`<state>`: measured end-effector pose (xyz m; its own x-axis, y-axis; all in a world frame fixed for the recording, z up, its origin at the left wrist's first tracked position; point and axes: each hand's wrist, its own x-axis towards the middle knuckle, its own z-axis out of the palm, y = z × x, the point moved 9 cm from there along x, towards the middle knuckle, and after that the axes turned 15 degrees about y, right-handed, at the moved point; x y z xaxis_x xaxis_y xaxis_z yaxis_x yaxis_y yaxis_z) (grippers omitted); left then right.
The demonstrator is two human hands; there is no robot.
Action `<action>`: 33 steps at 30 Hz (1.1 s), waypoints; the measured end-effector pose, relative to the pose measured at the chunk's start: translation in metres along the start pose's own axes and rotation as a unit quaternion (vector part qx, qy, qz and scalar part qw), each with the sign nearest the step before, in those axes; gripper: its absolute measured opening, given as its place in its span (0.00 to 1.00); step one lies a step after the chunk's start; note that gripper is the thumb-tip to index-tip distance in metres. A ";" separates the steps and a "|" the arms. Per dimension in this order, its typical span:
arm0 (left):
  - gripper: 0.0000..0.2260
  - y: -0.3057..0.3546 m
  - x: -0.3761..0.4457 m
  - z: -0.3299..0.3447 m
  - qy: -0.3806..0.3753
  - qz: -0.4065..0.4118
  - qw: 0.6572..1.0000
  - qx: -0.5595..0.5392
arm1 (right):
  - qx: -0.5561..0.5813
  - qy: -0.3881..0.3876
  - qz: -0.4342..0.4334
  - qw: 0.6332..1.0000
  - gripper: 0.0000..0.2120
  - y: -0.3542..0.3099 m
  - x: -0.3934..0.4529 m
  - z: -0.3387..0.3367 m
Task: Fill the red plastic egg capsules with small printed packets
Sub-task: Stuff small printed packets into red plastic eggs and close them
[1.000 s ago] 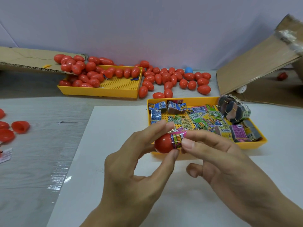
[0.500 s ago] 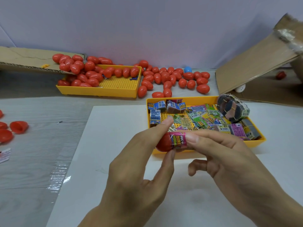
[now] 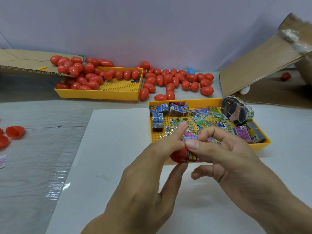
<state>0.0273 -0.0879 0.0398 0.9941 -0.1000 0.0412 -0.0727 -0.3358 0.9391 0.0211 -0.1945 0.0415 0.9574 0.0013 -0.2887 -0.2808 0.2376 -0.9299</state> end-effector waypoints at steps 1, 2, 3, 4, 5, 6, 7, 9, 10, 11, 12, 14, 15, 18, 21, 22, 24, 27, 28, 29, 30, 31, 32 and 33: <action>0.27 0.003 -0.002 -0.007 0.017 0.039 0.999 0.026 | 0.003 0.000 0.000 1.000 0.16 0.000 0.000 0.000; 0.26 0.011 -0.011 -0.008 0.010 0.109 0.992 0.064 | 0.006 0.002 0.000 1.000 0.17 -0.001 0.000 -0.001; 0.22 0.025 -0.020 -0.015 0.057 0.183 0.978 0.088 | 0.009 0.005 0.000 1.000 0.17 -0.001 0.001 -0.001; 0.18 0.035 -0.025 -0.022 0.121 0.224 0.960 0.120 | 0.012 0.009 0.000 1.000 0.18 -0.002 0.001 -0.002; 0.14 0.040 -0.038 -0.031 0.191 0.284 0.930 0.132 | 0.014 0.012 0.000 1.000 0.18 -0.002 0.001 -0.002; 0.12 0.041 -0.051 -0.035 0.224 0.332 0.907 0.131 | 0.014 0.014 0.001 1.000 0.18 -0.002 0.002 -0.003; 0.11 0.041 -0.056 -0.037 0.236 0.345 0.901 0.115 | 0.011 0.015 0.002 1.000 0.19 -0.002 0.001 -0.003; 0.13 0.046 -0.059 -0.040 0.267 0.359 0.890 0.087 | 0.000 0.012 0.004 1.000 0.21 -0.001 0.001 -0.003; 0.14 0.046 -0.059 -0.040 0.270 0.352 0.892 0.079 | -0.005 0.011 0.006 1.000 0.23 0.000 0.001 -0.002; 0.14 0.047 -0.057 -0.040 0.269 0.351 0.894 0.074 | -0.008 0.010 0.010 1.000 0.23 0.001 0.001 -0.002; 0.14 0.047 -0.056 -0.040 0.270 0.350 0.894 0.074 | -0.007 0.009 0.015 1.000 0.21 0.001 0.001 -0.002; 0.15 0.045 -0.056 -0.039 0.269 0.346 0.896 0.077 | -0.003 0.008 0.028 1.000 0.22 0.004 0.001 -0.001; 0.15 0.045 -0.055 -0.038 0.265 0.344 0.897 0.076 | 0.000 0.009 0.035 0.999 0.22 0.006 0.002 -0.001; 0.16 0.043 -0.052 -0.038 0.249 0.333 0.908 0.058 | 0.010 0.019 0.055 0.998 0.19 0.009 0.002 -0.002; 0.18 0.036 -0.048 -0.038 0.241 0.303 0.921 0.022 | 0.020 0.025 0.069 0.997 0.18 0.013 0.002 -0.003; 0.18 0.034 -0.047 -0.037 0.239 0.294 0.925 0.008 | 0.022 0.026 0.074 0.997 0.18 0.014 0.002 -0.002; 0.19 0.030 -0.045 -0.037 0.235 0.280 0.931 -0.017 | 0.031 0.025 0.082 0.996 0.18 0.016 0.002 -0.002; 0.20 0.027 -0.043 -0.037 0.227 0.271 0.934 -0.041 | 0.050 0.018 0.092 0.994 0.16 0.018 0.001 0.000; 0.19 0.028 -0.043 -0.039 0.230 0.274 0.933 -0.039 | 0.054 0.017 0.095 0.994 0.16 0.018 0.001 0.000; 0.19 0.028 -0.043 -0.041 0.237 0.279 0.930 -0.032 | 0.057 0.017 0.098 0.993 0.16 0.019 0.002 -0.001; 0.18 0.028 -0.043 -0.043 0.246 0.280 0.927 -0.028 | 0.058 0.016 0.101 0.993 0.16 0.020 0.002 -0.001; 0.18 0.026 -0.044 -0.045 0.254 0.276 0.926 -0.033 | 0.060 0.013 0.105 0.993 0.16 0.021 0.002 -0.001; 0.18 0.024 -0.043 -0.048 0.259 0.265 0.928 -0.046 | 0.062 0.009 0.110 0.992 0.17 0.022 0.002 0.000; 0.18 0.021 -0.043 -0.049 0.261 0.255 0.929 -0.057 | 0.063 0.004 0.115 0.991 0.18 0.023 0.001 0.000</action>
<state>-0.0127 -0.0451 0.0742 0.7381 0.2583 0.6233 -0.5662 -0.2653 0.7804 0.0161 -0.1893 0.0200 0.8679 0.0625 -0.4927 -0.4811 0.3523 -0.8028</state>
